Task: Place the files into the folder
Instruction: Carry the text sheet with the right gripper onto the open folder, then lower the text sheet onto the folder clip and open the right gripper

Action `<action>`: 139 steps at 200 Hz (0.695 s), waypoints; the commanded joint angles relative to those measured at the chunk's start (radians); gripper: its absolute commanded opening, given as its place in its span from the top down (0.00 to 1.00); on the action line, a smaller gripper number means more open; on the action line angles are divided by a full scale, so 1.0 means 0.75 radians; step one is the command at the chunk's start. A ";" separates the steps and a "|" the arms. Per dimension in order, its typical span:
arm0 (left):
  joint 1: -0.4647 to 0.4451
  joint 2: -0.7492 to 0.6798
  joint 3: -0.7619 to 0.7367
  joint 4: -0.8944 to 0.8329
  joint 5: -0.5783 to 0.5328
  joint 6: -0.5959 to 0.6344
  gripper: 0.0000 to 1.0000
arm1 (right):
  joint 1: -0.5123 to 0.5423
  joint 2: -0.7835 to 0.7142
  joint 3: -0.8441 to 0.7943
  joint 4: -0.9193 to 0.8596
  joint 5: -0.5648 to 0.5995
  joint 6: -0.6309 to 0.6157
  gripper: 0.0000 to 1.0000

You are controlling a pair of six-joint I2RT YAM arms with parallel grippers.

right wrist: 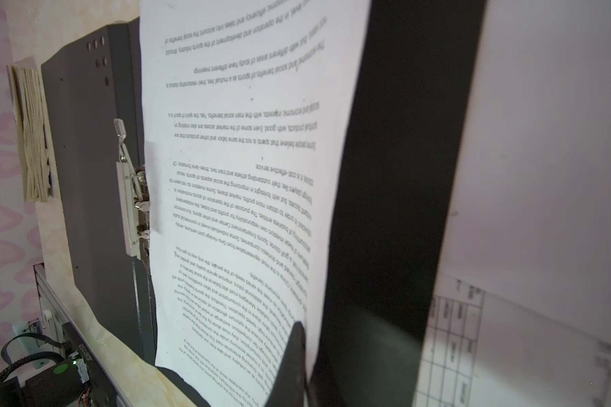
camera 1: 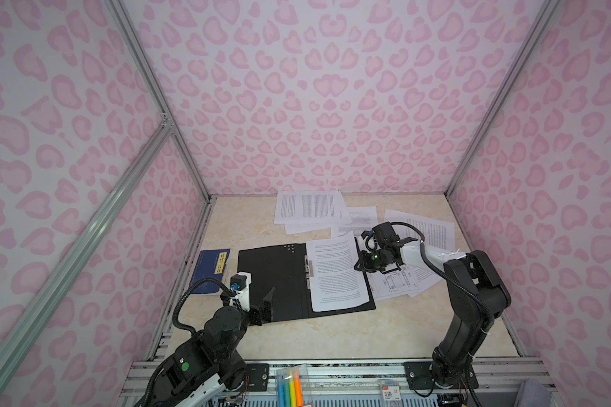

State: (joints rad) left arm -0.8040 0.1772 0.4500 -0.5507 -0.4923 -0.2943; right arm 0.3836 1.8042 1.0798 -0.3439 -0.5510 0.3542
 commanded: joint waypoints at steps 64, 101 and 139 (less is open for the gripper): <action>0.003 -0.023 -0.004 0.031 0.016 0.010 0.02 | 0.040 -0.011 0.019 -0.075 0.056 -0.057 1.00; 0.003 -0.024 -0.003 0.032 0.017 0.008 0.02 | 0.043 -0.010 0.016 -0.080 0.079 -0.063 1.00; 0.004 -0.024 -0.005 0.031 0.015 0.008 0.02 | 0.043 -0.017 0.018 -0.111 0.110 -0.086 1.00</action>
State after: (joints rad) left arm -0.8032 0.1635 0.4496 -0.5503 -0.4786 -0.2943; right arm 0.4145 1.7962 1.0954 -0.3977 -0.4961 0.3111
